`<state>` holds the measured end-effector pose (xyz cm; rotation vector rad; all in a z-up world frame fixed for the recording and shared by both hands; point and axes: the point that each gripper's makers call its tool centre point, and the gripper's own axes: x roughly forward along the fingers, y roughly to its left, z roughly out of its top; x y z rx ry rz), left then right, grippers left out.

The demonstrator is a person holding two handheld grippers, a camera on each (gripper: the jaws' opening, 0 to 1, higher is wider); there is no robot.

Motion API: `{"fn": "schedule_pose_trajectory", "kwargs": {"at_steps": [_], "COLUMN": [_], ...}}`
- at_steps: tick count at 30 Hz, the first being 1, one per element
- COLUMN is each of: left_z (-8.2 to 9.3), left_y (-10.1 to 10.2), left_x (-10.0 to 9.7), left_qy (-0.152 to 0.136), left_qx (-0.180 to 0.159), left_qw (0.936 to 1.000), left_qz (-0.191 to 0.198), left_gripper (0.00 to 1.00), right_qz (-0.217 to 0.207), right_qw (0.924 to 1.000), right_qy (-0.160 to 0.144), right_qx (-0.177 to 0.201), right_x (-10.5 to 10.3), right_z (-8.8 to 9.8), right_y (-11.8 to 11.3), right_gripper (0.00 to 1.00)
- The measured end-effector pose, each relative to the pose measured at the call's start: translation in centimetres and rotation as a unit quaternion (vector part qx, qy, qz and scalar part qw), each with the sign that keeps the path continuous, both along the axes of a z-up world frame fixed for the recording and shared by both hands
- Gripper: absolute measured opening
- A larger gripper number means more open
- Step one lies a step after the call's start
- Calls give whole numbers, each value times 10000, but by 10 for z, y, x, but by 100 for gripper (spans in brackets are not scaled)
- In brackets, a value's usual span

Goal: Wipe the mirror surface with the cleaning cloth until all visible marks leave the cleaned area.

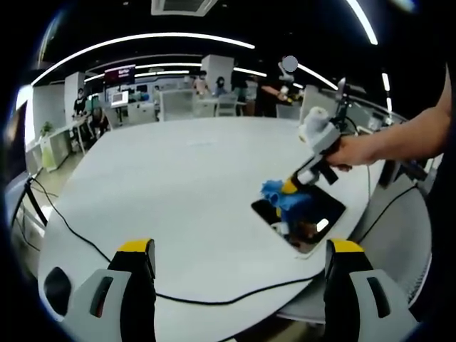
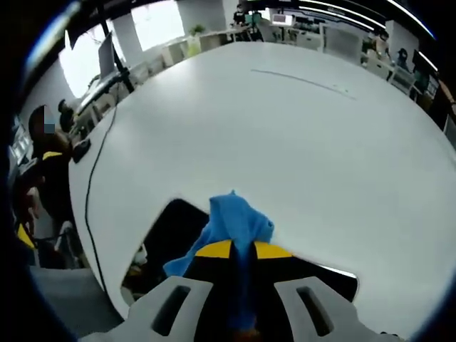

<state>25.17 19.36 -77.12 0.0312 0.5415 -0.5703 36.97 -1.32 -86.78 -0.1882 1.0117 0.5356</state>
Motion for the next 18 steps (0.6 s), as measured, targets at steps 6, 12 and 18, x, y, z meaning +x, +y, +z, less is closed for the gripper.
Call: {"fn": "schedule_pose_trajectory", "kwargs": {"at_steps": [6,12,18], "left_z": [1,3,4], "left_y": [-3,-1,-2], "left_x": [1,3,2], "left_qy": [-7,-13,-26], "left_qx": [-2,22,11], "left_qw": [10000,10000,10000], "left_qz": [-34,-33,-21], "left_gripper": [100,100,100], "right_qz": [-5,52,108], "right_qw": [10000,10000,9999], "right_qy": [42,49,79], "right_qx": [37,53,82], "right_x": [0,-1,-1], "right_z": [0,1,1], "right_y": [0,0,0], "right_gripper": [5,5,5]}}
